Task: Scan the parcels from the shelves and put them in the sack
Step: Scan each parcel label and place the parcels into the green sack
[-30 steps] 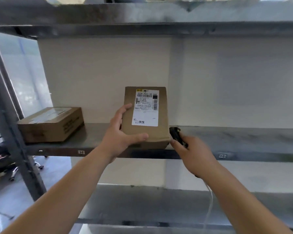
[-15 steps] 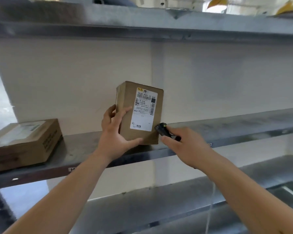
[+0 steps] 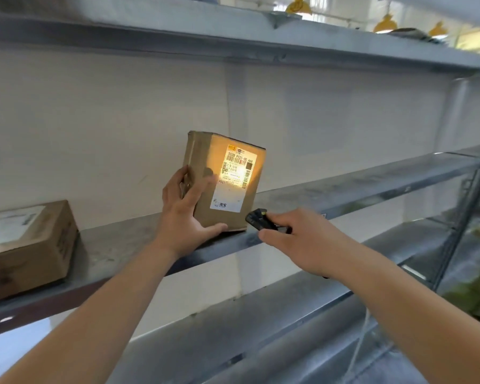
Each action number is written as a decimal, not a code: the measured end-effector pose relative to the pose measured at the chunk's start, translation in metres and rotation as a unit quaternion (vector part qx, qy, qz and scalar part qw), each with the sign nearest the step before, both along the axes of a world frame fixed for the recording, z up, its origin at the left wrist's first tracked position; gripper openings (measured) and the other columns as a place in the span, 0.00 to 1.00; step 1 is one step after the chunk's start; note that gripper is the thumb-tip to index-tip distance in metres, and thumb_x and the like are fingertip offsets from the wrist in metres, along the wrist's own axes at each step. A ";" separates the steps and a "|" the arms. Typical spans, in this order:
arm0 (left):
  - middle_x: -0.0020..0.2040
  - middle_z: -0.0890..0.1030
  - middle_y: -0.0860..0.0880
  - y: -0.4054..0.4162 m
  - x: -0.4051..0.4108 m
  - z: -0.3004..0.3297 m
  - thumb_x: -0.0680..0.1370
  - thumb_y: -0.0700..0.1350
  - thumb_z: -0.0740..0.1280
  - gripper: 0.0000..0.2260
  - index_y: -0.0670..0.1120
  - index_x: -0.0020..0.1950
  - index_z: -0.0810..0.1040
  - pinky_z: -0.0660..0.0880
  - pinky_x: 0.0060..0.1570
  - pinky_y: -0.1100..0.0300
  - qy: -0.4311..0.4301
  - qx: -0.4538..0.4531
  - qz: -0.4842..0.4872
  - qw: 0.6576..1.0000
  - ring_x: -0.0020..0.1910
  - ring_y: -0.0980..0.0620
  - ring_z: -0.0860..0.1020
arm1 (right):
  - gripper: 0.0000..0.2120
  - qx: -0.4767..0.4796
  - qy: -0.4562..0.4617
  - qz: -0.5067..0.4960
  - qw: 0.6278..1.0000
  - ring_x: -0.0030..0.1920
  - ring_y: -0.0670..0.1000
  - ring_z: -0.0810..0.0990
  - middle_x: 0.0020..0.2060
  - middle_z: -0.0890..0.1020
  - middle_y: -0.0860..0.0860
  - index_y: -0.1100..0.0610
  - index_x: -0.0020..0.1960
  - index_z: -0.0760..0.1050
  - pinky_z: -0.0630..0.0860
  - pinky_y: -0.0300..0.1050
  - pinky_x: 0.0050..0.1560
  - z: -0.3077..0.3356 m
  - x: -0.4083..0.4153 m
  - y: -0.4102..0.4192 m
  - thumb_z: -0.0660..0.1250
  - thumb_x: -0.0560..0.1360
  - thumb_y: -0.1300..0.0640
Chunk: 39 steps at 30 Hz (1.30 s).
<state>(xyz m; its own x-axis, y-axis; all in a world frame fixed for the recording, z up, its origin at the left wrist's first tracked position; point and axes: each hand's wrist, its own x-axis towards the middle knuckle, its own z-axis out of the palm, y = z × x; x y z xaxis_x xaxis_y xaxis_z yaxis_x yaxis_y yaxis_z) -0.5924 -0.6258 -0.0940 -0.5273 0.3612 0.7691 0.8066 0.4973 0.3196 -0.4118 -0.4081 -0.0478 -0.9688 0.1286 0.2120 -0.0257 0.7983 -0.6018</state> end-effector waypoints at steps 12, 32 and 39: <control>0.79 0.53 0.55 0.007 0.014 0.008 0.62 0.57 0.85 0.48 0.77 0.72 0.60 0.66 0.77 0.42 -0.072 0.082 -0.044 0.993 0.79 0.44 0.58 | 0.15 -0.001 0.011 -0.047 0.999 0.23 0.39 0.72 0.24 0.75 0.37 0.44 0.62 0.79 0.62 0.33 0.20 -0.011 0.011 -0.005 0.63 0.81 0.40; 0.76 0.69 0.55 0.212 0.106 -0.016 0.55 0.53 0.87 0.51 0.78 0.70 0.66 0.79 0.65 0.45 -0.357 0.115 -0.292 0.880 0.70 0.50 0.76 | 0.18 -0.135 0.024 -0.224 0.965 0.26 0.41 0.74 0.28 0.78 0.42 0.41 0.68 0.77 0.67 0.36 0.26 -0.096 0.110 0.189 0.65 0.80 0.39; 0.77 0.68 0.55 0.365 0.164 -0.064 0.56 0.54 0.87 0.53 0.73 0.75 0.64 0.76 0.69 0.45 -0.413 0.082 -0.355 0.835 0.72 0.50 0.74 | 0.30 -0.170 0.017 -0.319 0.932 0.24 0.39 0.74 0.27 0.79 0.42 0.44 0.76 0.71 0.67 0.32 0.24 -0.136 0.198 0.299 0.70 0.77 0.38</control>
